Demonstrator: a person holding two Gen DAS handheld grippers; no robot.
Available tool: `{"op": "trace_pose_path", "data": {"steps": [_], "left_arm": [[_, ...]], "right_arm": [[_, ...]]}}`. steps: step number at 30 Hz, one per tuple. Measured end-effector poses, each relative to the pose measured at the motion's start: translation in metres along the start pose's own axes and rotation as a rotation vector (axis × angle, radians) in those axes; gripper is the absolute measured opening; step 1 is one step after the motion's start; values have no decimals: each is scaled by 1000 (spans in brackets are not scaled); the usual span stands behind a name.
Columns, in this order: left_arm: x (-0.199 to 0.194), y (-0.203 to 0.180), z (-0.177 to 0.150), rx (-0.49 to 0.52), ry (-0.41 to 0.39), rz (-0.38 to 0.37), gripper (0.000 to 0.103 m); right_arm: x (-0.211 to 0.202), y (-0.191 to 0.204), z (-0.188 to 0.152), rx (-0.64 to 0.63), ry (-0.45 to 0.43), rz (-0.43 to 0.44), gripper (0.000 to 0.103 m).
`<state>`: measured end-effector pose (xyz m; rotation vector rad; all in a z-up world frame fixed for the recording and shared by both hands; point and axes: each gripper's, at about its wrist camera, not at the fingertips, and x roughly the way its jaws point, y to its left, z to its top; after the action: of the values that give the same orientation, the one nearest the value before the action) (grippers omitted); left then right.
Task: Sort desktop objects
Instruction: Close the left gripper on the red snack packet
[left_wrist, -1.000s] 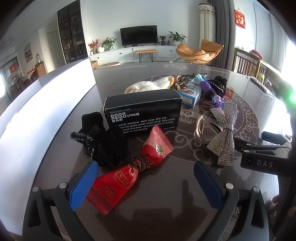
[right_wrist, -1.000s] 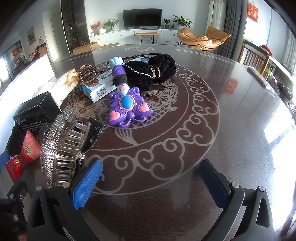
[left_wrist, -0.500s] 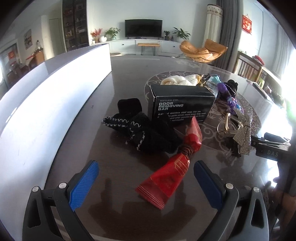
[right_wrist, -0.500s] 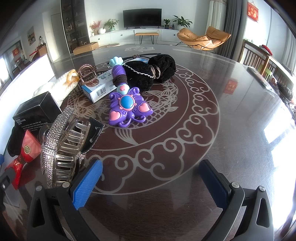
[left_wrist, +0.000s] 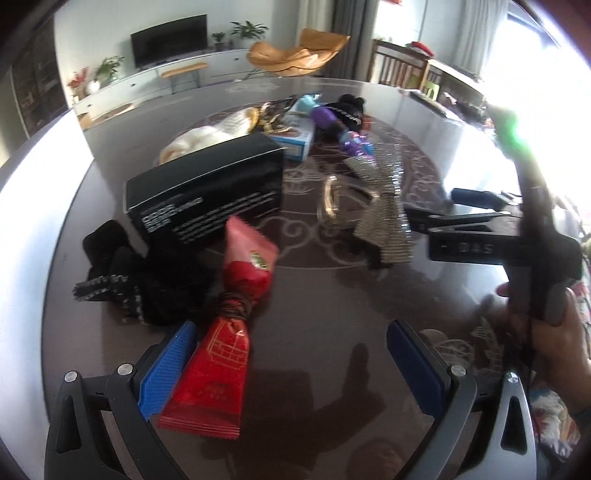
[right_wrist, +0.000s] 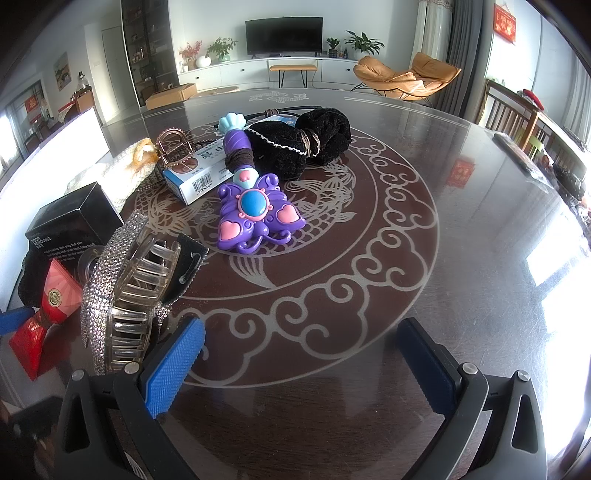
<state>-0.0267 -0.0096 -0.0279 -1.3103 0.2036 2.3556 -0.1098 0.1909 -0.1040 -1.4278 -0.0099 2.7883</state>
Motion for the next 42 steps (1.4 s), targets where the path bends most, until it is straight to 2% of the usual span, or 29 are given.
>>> {"op": "trace_pose_path", "data": {"steps": [3,6,9,11,13,17,24,31,33,35,37,41,42], "left_arm": [[-1,3,1,-6,7,-32,103],[8,10,4,-19,63,-45,103],[19,8,12,10,102,0,103],[27,-2,16,58,125,59,103],[28,-7,18,81,116,52,103],[32,-5,24,51,101,66,103],[24,1,12,34,3,73,103],[21,7,10,14,-17,86,103],[28,0,15,4,-14,100,103],[32,-5,20,-8,20,105,103],[34,-14,23,23,60,86,103],[34,-28,23,65,56,69,102],[32,-29,22,59,48,71,95]], "right_arm": [[0,0,0,0,0,0,103],[0,0,0,0,0,0,103],[0,0,0,0,0,0,103],[0,0,0,0,0,0,103],[0,0,0,0,0,0,103],[0,0,0,0,0,0,103],[0,0,0,0,0,0,103],[0,0,0,0,0,0,103],[0,0,0,0,0,0,103],[0,0,0,0,0,0,103],[0,0,0,0,0,0,103],[0,0,0,0,0,0,103],[0,0,0,0,0,0,103]]}}
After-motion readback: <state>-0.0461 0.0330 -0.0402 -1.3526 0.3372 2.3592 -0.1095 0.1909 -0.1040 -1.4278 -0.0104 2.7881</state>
